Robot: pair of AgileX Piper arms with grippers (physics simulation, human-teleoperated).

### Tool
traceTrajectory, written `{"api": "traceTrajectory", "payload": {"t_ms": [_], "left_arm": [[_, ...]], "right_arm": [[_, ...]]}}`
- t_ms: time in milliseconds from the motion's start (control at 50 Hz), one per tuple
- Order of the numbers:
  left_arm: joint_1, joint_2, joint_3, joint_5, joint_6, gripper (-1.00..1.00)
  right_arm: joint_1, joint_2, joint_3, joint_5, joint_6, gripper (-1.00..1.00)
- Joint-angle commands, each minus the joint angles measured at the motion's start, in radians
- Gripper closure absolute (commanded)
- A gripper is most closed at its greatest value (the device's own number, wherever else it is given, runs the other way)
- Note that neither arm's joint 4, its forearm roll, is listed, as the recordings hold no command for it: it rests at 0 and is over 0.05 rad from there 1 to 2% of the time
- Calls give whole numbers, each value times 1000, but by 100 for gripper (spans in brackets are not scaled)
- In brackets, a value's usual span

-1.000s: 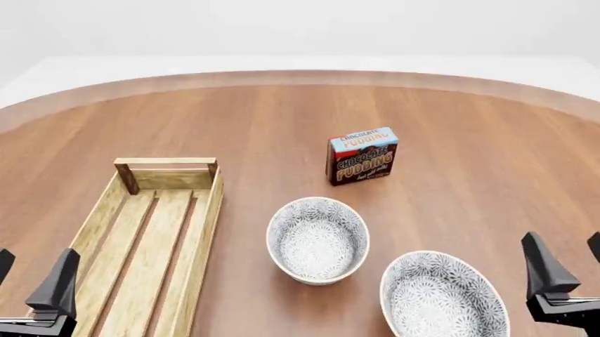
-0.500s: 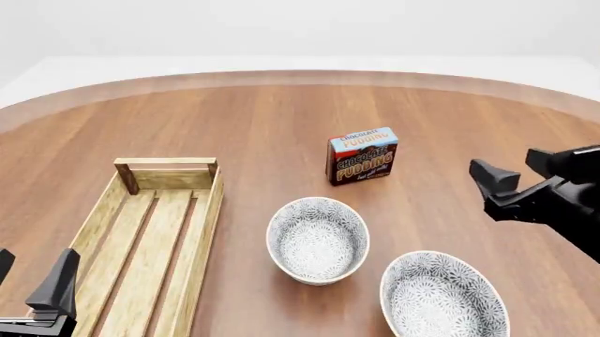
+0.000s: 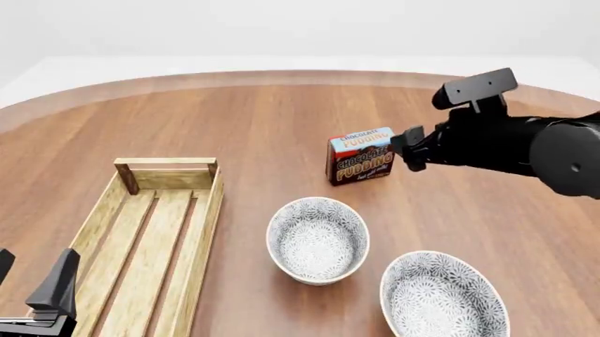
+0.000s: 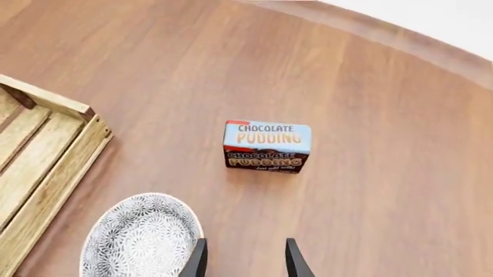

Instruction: Stack the left bowl on the right bowl and place them in the tray.

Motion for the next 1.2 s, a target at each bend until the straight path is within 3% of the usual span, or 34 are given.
{"api": "traceTrajectory", "payload": {"t_ms": [20, 140, 480, 680, 1200], "left_arm": [[0, 0, 0, 0, 0, -100], [0, 0, 0, 0, 0, -100], [0, 0, 0, 0, 0, -100], [0, 0, 0, 0, 0, -100], [0, 0, 0, 0, 0, -100]], "right_arm": [[50, 152, -130, 71, 35, -100], [98, 211, -135, 71, 78, -100], [121, 358, -88, 34, 62, -100], [135, 417, -74, 10, 79, -100], [141, 494, -32, -51, 96, -100]]}}
